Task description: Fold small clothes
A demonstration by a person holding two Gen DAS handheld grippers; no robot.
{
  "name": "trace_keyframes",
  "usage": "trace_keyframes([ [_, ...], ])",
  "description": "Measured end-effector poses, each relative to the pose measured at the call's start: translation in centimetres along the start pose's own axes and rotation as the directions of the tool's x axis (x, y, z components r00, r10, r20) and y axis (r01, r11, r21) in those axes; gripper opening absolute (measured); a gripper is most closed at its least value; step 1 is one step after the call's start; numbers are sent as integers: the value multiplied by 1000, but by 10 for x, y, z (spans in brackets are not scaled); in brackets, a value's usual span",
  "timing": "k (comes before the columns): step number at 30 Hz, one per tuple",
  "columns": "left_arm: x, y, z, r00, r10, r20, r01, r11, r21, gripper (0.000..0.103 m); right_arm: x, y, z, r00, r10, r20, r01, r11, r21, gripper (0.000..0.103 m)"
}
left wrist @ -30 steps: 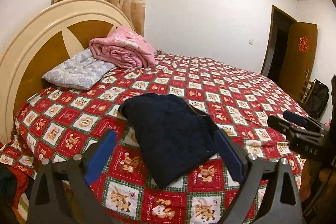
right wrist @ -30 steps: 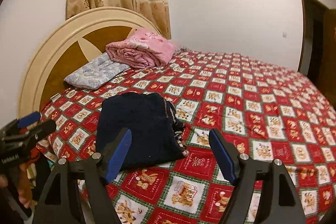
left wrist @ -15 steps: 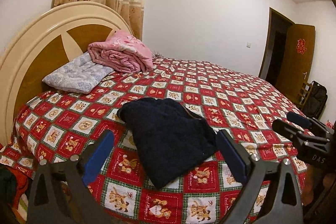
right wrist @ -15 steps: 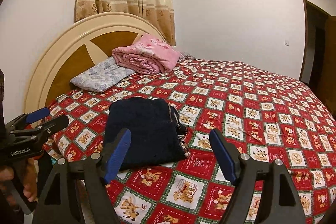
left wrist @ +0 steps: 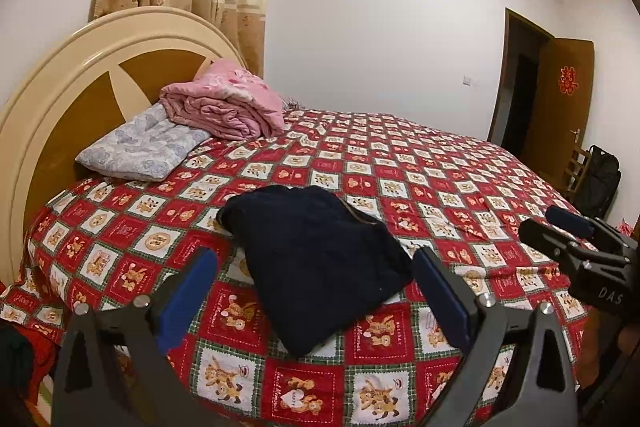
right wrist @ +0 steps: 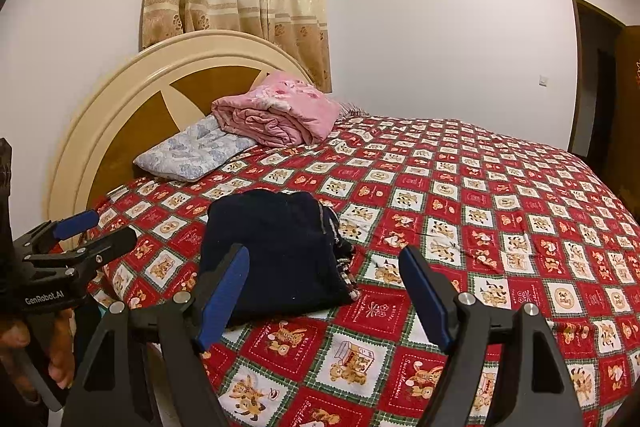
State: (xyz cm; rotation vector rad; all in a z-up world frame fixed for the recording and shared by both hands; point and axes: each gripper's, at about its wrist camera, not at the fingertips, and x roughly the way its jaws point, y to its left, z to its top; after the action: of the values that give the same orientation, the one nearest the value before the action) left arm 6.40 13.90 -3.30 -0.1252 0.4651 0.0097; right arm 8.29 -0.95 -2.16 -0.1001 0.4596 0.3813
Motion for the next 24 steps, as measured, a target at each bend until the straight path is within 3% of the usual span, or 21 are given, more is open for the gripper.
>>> trace_keyframes([
  [24,1,0,4,1000,17,-7,-17,1000,4,101,-2,9,-5,1000,21,15,-21,999,-30,78],
])
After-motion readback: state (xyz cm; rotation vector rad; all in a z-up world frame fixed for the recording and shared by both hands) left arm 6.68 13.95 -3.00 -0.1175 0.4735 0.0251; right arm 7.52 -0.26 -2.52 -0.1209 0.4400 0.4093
